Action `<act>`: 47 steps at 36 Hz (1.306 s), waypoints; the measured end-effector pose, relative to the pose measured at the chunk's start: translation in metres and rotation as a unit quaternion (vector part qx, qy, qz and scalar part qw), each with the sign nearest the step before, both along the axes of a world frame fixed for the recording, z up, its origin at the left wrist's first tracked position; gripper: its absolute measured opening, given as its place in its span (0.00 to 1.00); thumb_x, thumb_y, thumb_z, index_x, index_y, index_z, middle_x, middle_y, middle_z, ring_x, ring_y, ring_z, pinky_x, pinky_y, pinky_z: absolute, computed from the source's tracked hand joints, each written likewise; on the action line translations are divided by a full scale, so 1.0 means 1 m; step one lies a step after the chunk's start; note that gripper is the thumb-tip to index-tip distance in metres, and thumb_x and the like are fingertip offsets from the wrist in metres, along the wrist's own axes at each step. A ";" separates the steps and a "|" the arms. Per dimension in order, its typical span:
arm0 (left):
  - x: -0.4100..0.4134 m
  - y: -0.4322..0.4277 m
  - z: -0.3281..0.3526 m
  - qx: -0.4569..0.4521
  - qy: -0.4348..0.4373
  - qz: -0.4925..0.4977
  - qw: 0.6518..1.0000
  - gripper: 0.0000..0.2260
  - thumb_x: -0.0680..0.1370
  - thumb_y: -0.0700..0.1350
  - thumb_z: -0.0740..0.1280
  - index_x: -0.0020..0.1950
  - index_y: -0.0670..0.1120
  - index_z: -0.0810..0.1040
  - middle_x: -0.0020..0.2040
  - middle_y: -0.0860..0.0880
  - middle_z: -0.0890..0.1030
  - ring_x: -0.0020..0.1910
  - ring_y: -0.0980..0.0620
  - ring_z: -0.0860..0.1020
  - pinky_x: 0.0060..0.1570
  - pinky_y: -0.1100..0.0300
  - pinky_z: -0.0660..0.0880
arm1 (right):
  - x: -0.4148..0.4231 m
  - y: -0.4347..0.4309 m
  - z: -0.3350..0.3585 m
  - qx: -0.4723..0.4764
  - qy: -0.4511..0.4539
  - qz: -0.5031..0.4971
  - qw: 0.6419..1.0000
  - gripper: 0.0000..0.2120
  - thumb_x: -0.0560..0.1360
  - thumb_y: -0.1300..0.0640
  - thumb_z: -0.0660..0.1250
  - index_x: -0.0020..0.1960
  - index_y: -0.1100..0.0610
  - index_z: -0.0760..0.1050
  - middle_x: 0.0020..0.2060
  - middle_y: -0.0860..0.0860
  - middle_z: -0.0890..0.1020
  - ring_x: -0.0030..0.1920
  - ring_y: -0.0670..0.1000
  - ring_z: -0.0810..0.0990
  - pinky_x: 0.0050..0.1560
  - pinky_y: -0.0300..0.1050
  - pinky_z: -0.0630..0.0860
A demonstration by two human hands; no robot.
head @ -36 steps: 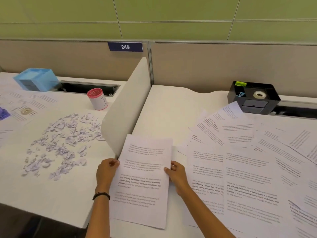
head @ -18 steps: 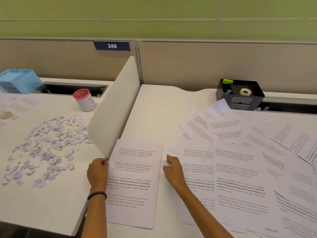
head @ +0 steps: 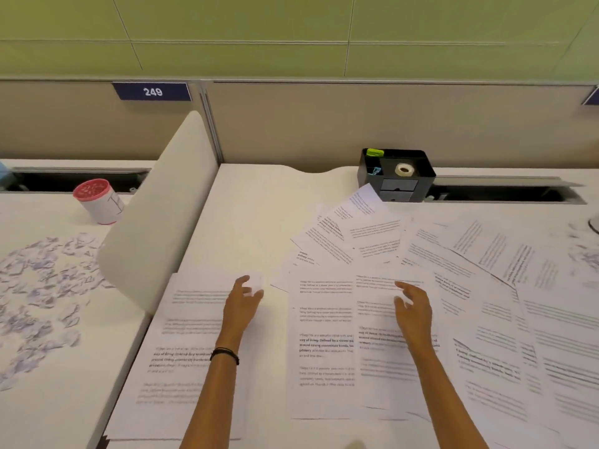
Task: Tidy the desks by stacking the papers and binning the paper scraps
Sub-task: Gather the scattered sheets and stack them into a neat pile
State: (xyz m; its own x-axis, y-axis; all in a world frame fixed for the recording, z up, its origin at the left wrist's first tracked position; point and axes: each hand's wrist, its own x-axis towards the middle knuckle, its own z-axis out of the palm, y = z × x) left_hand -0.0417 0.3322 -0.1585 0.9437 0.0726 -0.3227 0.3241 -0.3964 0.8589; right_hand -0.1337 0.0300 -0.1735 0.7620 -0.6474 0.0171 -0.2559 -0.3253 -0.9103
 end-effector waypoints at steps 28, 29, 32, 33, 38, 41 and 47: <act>-0.030 -0.107 -0.020 -0.023 0.046 -0.015 0.999 0.20 0.75 0.44 0.70 0.65 0.48 0.70 0.63 0.43 0.68 0.58 0.48 0.70 0.61 0.54 0.68 | -0.027 -0.139 -0.009 -0.040 0.224 -0.062 0.972 0.40 0.67 0.59 0.75 0.72 0.63 0.59 0.65 0.64 0.68 0.68 0.62 0.63 0.65 0.54 0.63; -0.031 -0.110 -0.020 -0.031 0.049 -0.017 0.998 0.20 0.75 0.43 0.70 0.65 0.48 0.70 0.63 0.44 0.68 0.58 0.49 0.70 0.60 0.55 0.68 | -0.026 -0.139 -0.009 -0.036 0.219 -0.057 0.973 0.40 0.66 0.60 0.76 0.72 0.62 0.59 0.64 0.64 0.69 0.66 0.63 0.65 0.64 0.56 0.65; -0.033 -0.120 -0.022 -0.044 0.051 -0.028 0.997 0.20 0.74 0.43 0.70 0.64 0.48 0.71 0.63 0.43 0.68 0.57 0.50 0.69 0.58 0.57 0.68 | -0.025 -0.149 -0.025 -0.024 0.206 -0.040 0.977 0.39 0.65 0.61 0.76 0.71 0.60 0.61 0.61 0.63 0.72 0.62 0.63 0.71 0.60 0.60 0.72; -0.034 -0.122 -0.022 -0.046 0.047 -0.032 0.997 0.20 0.74 0.43 0.71 0.64 0.48 0.71 0.63 0.43 0.68 0.58 0.51 0.69 0.57 0.58 0.67 | -0.025 -0.150 -0.027 -0.018 0.201 -0.032 0.979 0.38 0.65 0.63 0.76 0.70 0.59 0.62 0.60 0.62 0.74 0.60 0.63 0.73 0.59 0.60 0.73; -0.040 -0.130 -0.024 -0.041 0.027 -0.030 0.998 0.21 0.73 0.41 0.71 0.64 0.47 0.71 0.58 0.47 0.66 0.62 0.48 0.69 0.59 0.57 0.68 | -0.026 -0.133 0.003 0.043 0.153 0.000 0.987 0.34 0.69 0.70 0.70 0.71 0.61 0.60 0.62 0.59 0.74 0.61 0.61 0.73 0.59 0.53 0.71; -0.043 -0.132 -0.026 -0.024 0.015 -0.030 0.999 0.23 0.72 0.39 0.72 0.64 0.47 0.70 0.57 0.48 0.66 0.62 0.48 0.69 0.61 0.56 0.68 | -0.023 -0.134 0.004 0.085 0.131 -0.036 0.987 0.33 0.73 0.66 0.68 0.73 0.59 0.57 0.65 0.61 0.72 0.62 0.61 0.73 0.62 0.55 0.70; -0.048 -0.134 -0.030 0.051 -0.016 -0.058 0.997 0.28 0.68 0.37 0.75 0.66 0.45 0.70 0.60 0.42 0.67 0.61 0.44 0.69 0.63 0.54 0.68 | -0.027 -0.142 0.009 0.194 0.105 -0.089 0.971 0.29 0.74 0.67 0.66 0.72 0.59 0.61 0.66 0.62 0.71 0.65 0.60 0.70 0.64 0.58 0.69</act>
State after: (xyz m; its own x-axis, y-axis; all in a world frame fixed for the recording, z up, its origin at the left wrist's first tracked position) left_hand -0.0894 0.1985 -0.1884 0.9576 -0.0078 -0.2881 0.2431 -0.5150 0.8220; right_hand -0.1605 -0.1120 -0.1642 0.5975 -0.6965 -0.3974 -0.4694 0.0980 -0.8775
